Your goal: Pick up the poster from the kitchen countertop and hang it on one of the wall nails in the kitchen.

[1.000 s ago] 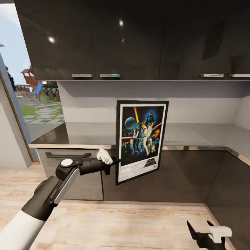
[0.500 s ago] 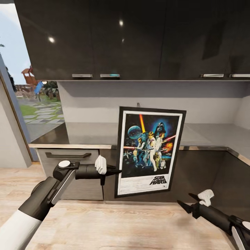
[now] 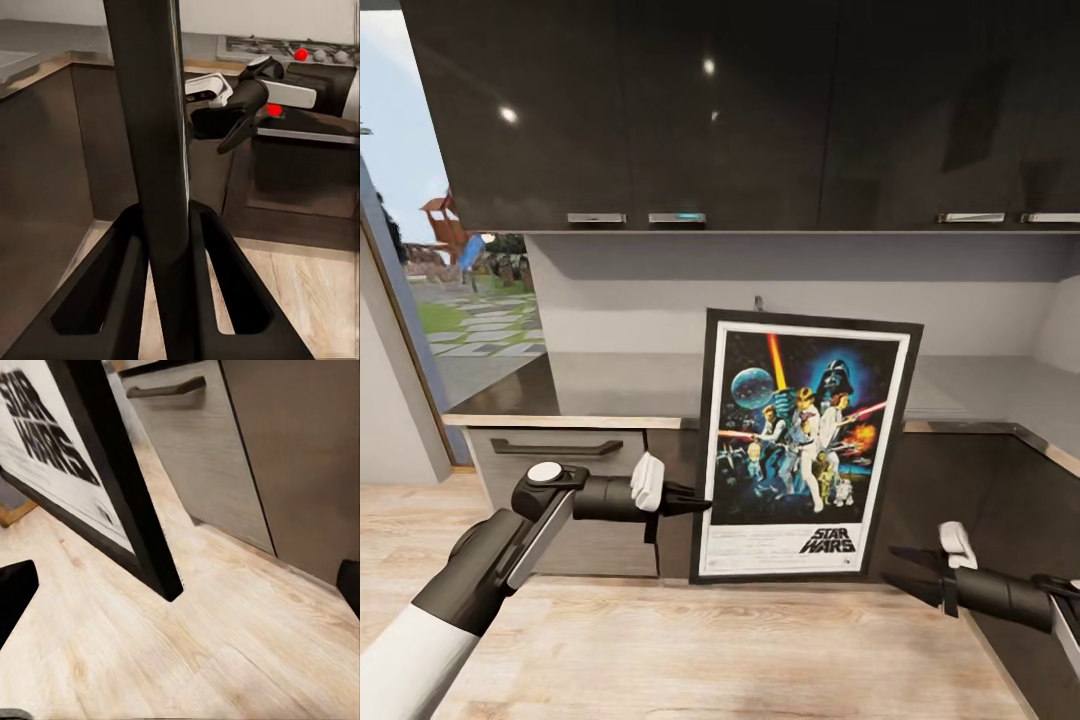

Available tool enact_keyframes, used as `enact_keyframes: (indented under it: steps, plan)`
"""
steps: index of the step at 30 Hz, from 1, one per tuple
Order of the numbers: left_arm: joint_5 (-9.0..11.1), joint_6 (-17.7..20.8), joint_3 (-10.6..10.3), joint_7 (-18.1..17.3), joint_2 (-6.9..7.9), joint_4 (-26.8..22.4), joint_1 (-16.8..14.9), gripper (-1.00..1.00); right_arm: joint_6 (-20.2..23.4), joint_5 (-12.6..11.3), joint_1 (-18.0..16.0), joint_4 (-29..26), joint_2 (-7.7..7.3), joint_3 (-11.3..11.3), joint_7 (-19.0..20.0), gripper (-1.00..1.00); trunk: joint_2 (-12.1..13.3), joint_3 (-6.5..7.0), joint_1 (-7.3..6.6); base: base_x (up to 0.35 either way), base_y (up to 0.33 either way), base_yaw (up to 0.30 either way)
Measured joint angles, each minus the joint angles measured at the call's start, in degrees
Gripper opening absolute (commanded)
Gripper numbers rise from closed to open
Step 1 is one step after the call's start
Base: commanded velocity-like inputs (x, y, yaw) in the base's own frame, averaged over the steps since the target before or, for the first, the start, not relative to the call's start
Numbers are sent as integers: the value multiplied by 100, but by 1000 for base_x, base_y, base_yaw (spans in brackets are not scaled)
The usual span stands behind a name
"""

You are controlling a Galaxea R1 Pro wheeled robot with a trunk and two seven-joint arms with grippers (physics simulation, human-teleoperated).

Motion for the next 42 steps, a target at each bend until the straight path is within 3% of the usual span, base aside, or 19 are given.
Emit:
enact_keyframes:
  steps: [10, 13, 16, 20, 42]
  plan:
    - [-2, 0, 5, -79, 8, 7, 0, -100, 2, -2, -63, 119, -94, 30, 487, 100, 0, 0, 0, 0, 0, 0]
    - [-2, -1, 3, -79, 9, 8, 0, -100, 1, -2, -69, 124, -93, 217, 543, 100, 0, 0, 0, 0, 0, 0]
    - [2, -1, 1, -83, 9, 3, -1, -100, 1, -5, -80, 127, -92, 704, 567, 100, 0, 0, 0, 0, 0, 0]
    - [1, 0, 1, -84, 9, 2, 0, -100, -4, -7, -83, 128, -93, 809, 572, 100, 0, 0, 0, 0, 0, 0]
    - [14, 0, -6, -98, 9, -4, 0, -100, -25, -9, -90, 125, -93, 868, 561, 100, 0, 0, 0, 0, 0, 0]
